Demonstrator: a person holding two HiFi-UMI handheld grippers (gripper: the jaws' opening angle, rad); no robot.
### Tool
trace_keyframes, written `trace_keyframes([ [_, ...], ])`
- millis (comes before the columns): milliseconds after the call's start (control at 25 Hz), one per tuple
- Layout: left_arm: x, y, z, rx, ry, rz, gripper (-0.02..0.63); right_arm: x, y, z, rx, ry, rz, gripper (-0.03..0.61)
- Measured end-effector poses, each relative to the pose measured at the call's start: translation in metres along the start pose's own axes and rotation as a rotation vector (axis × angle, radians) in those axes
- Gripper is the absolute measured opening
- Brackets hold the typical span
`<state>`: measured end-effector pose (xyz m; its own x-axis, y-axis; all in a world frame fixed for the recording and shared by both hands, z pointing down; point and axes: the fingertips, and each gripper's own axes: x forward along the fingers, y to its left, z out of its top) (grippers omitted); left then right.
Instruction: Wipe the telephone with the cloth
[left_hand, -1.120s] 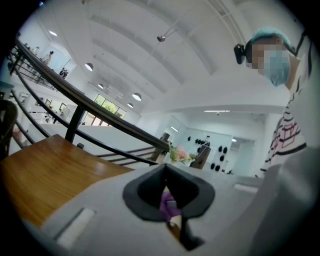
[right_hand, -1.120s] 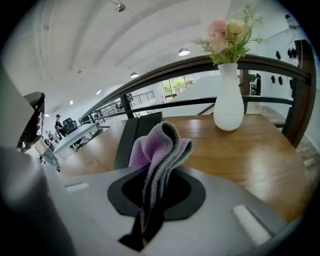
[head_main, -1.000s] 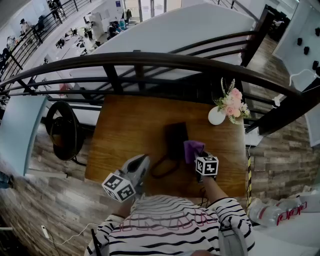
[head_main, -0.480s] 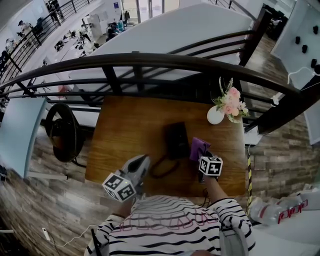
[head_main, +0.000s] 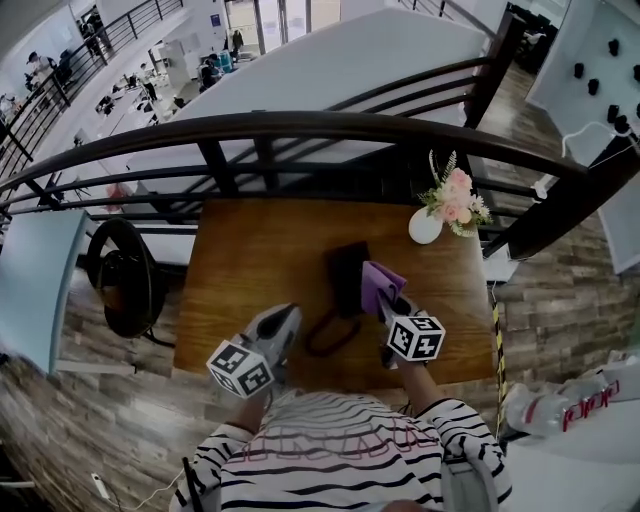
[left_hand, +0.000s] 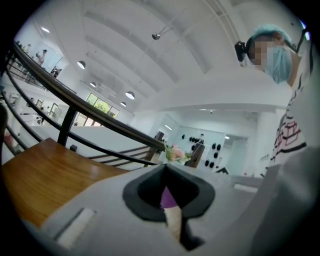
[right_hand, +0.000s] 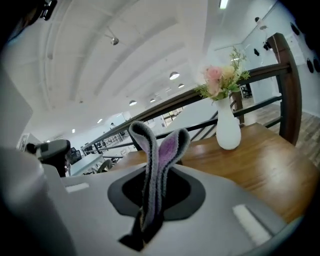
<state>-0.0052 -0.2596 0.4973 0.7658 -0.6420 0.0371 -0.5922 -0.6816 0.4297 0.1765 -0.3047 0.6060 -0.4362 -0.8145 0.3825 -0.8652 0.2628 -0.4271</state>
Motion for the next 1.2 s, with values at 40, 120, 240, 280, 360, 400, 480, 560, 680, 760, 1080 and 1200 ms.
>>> trace_keyframes([
  [40,-0.001,0.000,0.001,0.004,0.001,-0.008,-0.002,-0.004,0.010,0.004,0.007,-0.021,0.010,0.035],
  [120,-0.002,-0.001,0.003,0.013,0.006,-0.028,-0.002,-0.013,0.029,0.010,0.019,-0.060,0.030,0.035],
  [240,-0.004,-0.003,0.005,0.024,0.015,-0.062,-0.002,-0.028,0.056,0.016,0.025,-0.108,0.053,0.035],
  [280,-0.005,-0.004,0.006,0.027,0.018,-0.073,0.000,-0.033,0.064,0.017,0.023,-0.122,0.056,0.035],
  [360,-0.008,-0.006,0.005,0.029,0.026,-0.092,-0.002,-0.043,0.078,0.017,0.021,-0.146,0.060,0.035],
  [400,-0.010,-0.006,0.005,0.031,0.031,-0.102,-0.002,-0.048,0.085,0.016,0.022,-0.157,0.060,0.036],
  [480,-0.013,-0.007,0.003,0.032,0.043,-0.122,-0.002,-0.057,0.095,0.015,0.031,-0.180,0.054,0.035],
  [560,-0.017,-0.007,0.001,0.032,0.055,-0.144,0.000,-0.065,0.104,0.010,0.048,-0.201,0.043,0.035],
  [680,-0.021,-0.010,-0.005,0.028,0.073,-0.175,-0.002,-0.077,0.113,0.001,0.075,-0.220,0.024,0.035],
  [760,-0.024,-0.013,-0.009,0.027,0.084,-0.193,-0.002,-0.084,0.116,-0.006,0.098,-0.228,0.014,0.035],
  [1080,-0.041,-0.016,-0.017,0.029,0.110,-0.226,-0.002,-0.107,0.128,-0.018,0.143,-0.274,-0.037,0.035],
  [1200,-0.048,-0.019,-0.019,0.025,0.111,-0.231,-0.002,-0.115,0.133,-0.023,0.145,-0.281,-0.049,0.036],
])
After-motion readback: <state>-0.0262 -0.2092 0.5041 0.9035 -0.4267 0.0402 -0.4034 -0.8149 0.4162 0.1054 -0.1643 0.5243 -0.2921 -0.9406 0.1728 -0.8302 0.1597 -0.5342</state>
